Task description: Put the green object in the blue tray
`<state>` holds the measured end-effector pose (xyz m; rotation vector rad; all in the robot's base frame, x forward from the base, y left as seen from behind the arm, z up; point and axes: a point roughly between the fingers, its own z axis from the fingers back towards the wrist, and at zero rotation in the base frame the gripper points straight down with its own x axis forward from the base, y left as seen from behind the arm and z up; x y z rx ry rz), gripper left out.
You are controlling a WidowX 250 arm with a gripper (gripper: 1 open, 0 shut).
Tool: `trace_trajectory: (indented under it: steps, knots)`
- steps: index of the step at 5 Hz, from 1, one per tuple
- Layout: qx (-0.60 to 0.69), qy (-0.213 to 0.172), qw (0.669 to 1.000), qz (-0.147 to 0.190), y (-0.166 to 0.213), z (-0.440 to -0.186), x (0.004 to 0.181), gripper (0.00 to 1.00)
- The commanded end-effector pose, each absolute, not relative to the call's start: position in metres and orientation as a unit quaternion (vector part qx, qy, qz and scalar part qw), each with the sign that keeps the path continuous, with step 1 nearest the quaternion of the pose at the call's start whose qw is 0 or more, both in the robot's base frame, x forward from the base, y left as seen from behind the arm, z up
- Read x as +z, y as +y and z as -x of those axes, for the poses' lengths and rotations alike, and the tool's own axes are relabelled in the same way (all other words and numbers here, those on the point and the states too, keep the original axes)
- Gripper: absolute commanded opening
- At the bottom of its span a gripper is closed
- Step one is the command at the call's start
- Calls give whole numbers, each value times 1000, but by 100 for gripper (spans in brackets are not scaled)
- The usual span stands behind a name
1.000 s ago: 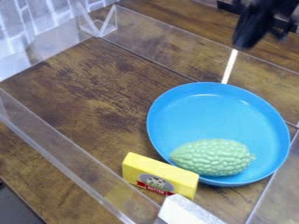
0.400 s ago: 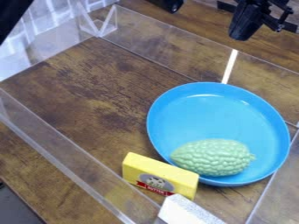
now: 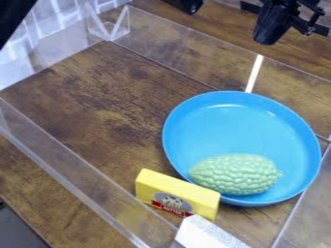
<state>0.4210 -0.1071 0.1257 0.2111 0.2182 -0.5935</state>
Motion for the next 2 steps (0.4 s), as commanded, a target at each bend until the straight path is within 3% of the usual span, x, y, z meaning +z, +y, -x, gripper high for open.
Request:
trace_trajectory:
  steps: [1,2]
  knots:
    - [-346,40,932,-95,-133,-470,198,0]
    - [-357,36,929,-94,-144,-474,205,0]
